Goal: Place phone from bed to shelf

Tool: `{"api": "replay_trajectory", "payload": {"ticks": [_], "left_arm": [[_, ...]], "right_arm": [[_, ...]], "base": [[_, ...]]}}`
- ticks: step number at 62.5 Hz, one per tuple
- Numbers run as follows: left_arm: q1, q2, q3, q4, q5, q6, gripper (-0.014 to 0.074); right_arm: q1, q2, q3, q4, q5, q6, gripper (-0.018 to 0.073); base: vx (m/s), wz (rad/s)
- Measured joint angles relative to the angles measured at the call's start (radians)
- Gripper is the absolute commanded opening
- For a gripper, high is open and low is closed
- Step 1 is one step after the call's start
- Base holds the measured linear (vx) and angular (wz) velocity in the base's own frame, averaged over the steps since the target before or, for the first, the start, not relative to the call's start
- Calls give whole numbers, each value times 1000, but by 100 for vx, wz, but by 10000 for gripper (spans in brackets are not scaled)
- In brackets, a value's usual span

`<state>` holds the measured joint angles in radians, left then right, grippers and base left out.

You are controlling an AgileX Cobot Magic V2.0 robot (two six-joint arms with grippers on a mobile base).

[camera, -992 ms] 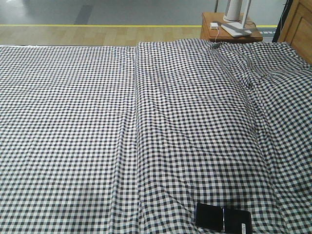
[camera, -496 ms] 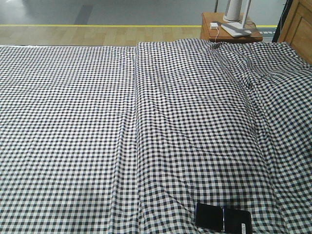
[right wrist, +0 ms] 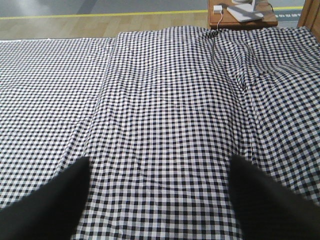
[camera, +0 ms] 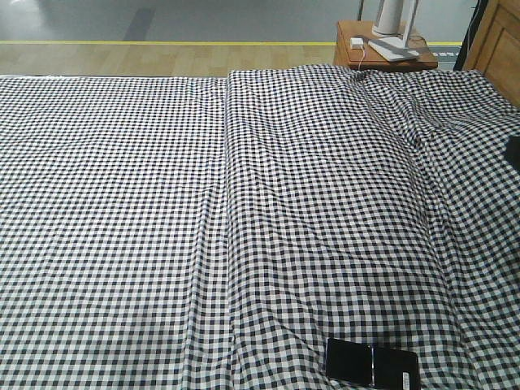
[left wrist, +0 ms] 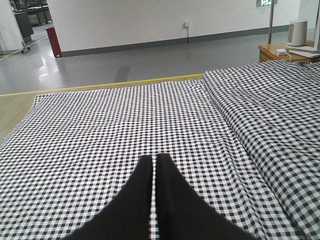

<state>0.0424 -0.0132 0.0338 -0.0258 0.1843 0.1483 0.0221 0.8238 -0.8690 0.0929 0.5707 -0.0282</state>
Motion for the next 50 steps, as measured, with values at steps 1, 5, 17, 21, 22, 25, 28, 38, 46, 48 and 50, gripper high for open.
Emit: {"api": "replay_trajectory", "payload": {"ticks": [1, 5, 17, 21, 22, 25, 28, 38, 46, 48, 50], "left_arm": [[0, 0, 0, 0, 0, 0, 1], [0, 0, 0, 0, 0, 0, 1], [0, 0, 0, 0, 0, 0, 1], [0, 0, 0, 0, 0, 0, 1], [0, 0, 0, 0, 0, 0, 1], [0, 0, 0, 0, 0, 0, 1], [0, 0, 0, 0, 0, 0, 1], [0, 0, 0, 0, 0, 0, 1], [0, 0, 0, 0, 0, 0, 1], [0, 0, 0, 0, 0, 0, 1], [0, 0, 0, 0, 0, 0, 1]], "right_arm": [[0, 0, 0, 0, 0, 0, 729], [0, 3, 0, 1, -3, 0, 724], [0, 3, 0, 2, -50, 0, 699], [0, 3, 0, 2, -62, 3, 693], [0, 3, 0, 2, -63, 6, 693], [0, 3, -1, 2, -63, 28, 692], [0, 7, -11, 2, -44, 57, 690], [0, 66, -107, -20, 61, 122, 687], [-37, 141, -205, -51, 159, 144, 684], [-63, 162, -229, -54, 183, 147, 683], [-94, 184, -250, -56, 204, 148, 682]], "base": [[0, 0], [0, 0], [0, 0], [0, 0], [0, 0], [0, 0], [0, 0], [0, 0], [0, 0], [0, 0], [0, 0]]}}
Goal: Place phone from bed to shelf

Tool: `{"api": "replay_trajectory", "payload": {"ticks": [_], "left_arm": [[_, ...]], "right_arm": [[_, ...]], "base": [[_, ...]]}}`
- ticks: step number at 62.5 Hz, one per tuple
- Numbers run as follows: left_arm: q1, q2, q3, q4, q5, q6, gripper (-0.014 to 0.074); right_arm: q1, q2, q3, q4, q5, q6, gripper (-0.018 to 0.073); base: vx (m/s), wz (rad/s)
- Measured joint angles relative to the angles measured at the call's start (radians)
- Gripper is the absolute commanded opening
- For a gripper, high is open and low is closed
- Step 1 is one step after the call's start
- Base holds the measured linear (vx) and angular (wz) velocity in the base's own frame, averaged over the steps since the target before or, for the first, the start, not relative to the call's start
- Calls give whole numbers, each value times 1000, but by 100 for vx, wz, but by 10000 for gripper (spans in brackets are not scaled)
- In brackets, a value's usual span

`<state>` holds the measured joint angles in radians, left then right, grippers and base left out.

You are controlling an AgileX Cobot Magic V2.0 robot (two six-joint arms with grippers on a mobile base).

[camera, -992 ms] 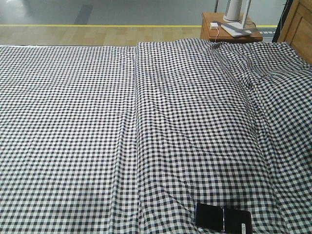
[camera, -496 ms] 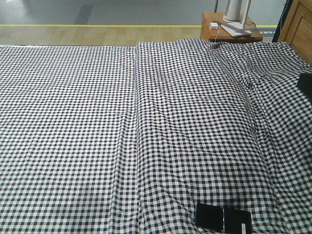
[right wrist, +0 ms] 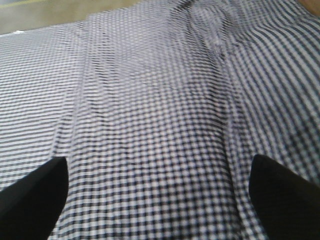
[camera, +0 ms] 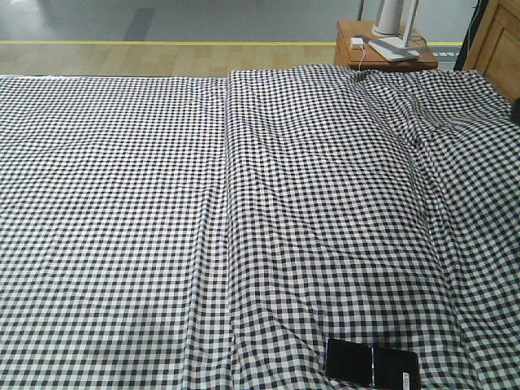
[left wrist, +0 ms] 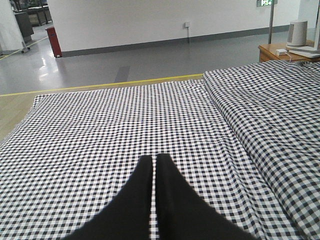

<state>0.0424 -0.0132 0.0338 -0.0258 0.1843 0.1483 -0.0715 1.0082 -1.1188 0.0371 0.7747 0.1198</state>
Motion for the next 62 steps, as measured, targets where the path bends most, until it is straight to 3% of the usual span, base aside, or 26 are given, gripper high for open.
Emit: {"api": "replay_trajectory", "payload": {"ticks": [11, 26, 46, 62], "left_arm": [[0, 0, 0, 0, 0, 0, 1], [0, 0, 0, 0, 0, 0, 1], [0, 0, 0, 0, 0, 0, 1], [0, 0, 0, 0, 0, 0, 1]], "right_arm": [[-198, 115, -46, 26, 55, -69, 666], [-382, 329, -46, 199, 57, -272, 650], [-453, 690, -46, 440, 54, -585, 640], [-453, 947, -47, 549, 55, -789, 634]], "base": [[0, 0], [0, 0], [0, 0], [0, 0]]}}
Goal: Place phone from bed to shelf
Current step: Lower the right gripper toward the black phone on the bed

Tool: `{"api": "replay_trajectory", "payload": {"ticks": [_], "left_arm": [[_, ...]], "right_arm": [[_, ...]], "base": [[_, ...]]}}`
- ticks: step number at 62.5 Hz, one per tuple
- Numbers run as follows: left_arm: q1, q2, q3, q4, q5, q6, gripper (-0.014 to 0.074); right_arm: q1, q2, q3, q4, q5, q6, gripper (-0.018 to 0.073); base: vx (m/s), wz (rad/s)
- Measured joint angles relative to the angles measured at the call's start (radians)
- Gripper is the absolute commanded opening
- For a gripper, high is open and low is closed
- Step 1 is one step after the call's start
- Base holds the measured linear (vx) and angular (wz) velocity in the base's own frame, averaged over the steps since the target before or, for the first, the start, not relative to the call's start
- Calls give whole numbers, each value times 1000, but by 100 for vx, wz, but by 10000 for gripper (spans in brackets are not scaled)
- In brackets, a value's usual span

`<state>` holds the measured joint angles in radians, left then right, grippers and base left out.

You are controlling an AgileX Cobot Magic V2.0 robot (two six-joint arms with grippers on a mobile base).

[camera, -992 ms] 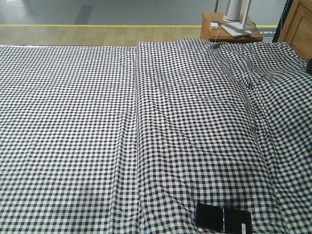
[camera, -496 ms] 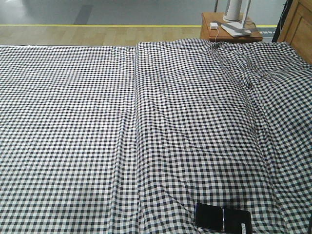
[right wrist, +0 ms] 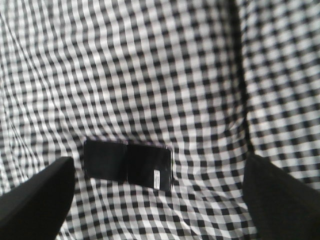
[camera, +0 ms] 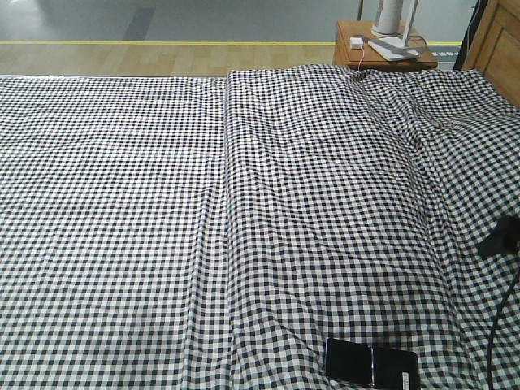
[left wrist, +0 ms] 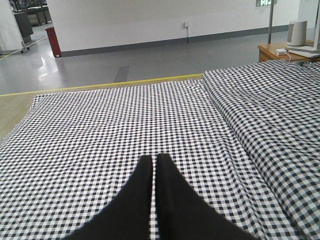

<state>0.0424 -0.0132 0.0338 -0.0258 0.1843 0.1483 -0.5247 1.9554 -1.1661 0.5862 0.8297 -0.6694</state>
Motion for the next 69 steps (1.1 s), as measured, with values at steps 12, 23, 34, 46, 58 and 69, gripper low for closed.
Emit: {"api": "replay_trajectory", "payload": {"ticks": [12, 23, 34, 46, 58, 69], "left_arm": [[0, 0, 0, 0, 0, 0, 1], [0, 0, 0, 0, 0, 0, 1], [0, 0, 0, 0, 0, 0, 1], [0, 0, 0, 0, 0, 0, 1], [0, 0, 0, 0, 0, 0, 1], [0, 0, 0, 0, 0, 0, 1]], "right_arm": [[0, 157, -8, 40, 2, -101, 630], [0, 300, -10, 129, 63, -248, 618], [0, 423, -10, 249, 162, -399, 592], [0, 506, -10, 294, 185, -483, 591], [0, 564, -11, 299, 181, -520, 591], [0, 624, -16, 302, 166, -538, 591]], "base": [[0, 0], [0, 0], [0, 0], [0, 0], [0, 0], [0, 0]]}}
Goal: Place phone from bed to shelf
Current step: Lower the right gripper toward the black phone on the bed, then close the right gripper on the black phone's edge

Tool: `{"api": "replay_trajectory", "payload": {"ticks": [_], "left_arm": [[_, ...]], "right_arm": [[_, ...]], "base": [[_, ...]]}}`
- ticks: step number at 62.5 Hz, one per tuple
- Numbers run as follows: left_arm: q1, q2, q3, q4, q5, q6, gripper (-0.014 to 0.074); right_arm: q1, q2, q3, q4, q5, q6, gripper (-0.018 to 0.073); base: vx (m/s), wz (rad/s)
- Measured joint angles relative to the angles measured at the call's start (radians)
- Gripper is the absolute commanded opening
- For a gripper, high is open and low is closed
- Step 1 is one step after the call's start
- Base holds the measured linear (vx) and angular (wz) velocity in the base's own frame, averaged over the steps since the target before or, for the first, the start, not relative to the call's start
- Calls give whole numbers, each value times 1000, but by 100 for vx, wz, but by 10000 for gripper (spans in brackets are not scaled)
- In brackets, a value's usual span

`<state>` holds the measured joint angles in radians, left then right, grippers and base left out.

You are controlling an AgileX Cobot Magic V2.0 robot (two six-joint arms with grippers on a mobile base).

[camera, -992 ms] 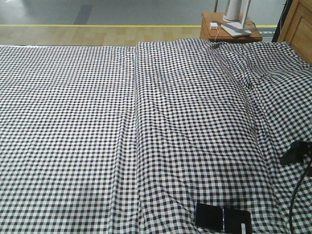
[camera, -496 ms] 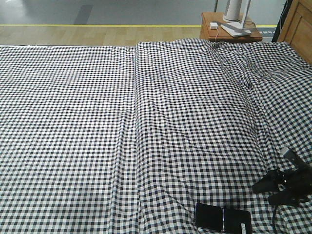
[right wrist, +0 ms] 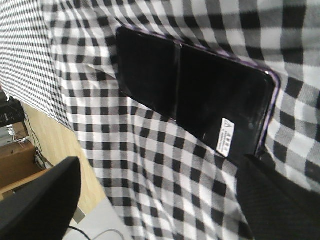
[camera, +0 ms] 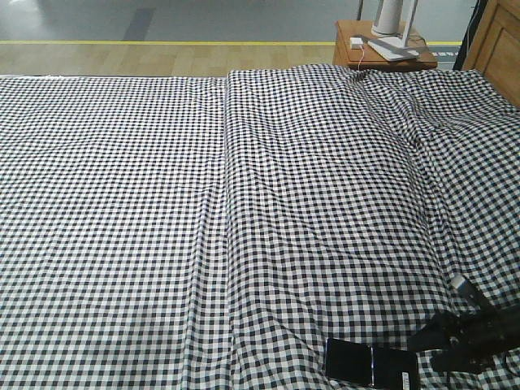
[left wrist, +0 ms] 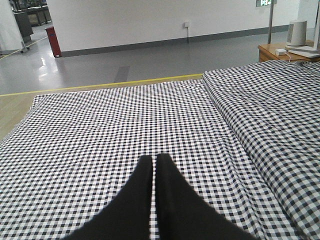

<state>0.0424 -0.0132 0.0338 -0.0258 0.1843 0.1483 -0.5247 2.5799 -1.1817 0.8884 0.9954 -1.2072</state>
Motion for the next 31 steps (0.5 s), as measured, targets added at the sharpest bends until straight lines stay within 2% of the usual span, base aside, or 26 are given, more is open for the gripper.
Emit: {"api": "replay_trajectory", "payload": {"ticks": [14, 31], "left_arm": [[0, 0, 0, 0, 0, 0, 1], [0, 0, 0, 0, 0, 0, 1]], "right_arm": [[0, 52, -3, 21, -59, -41, 591], [0, 113, -22, 106, -91, -133, 591]], "base": [[0, 0], [0, 0]]}}
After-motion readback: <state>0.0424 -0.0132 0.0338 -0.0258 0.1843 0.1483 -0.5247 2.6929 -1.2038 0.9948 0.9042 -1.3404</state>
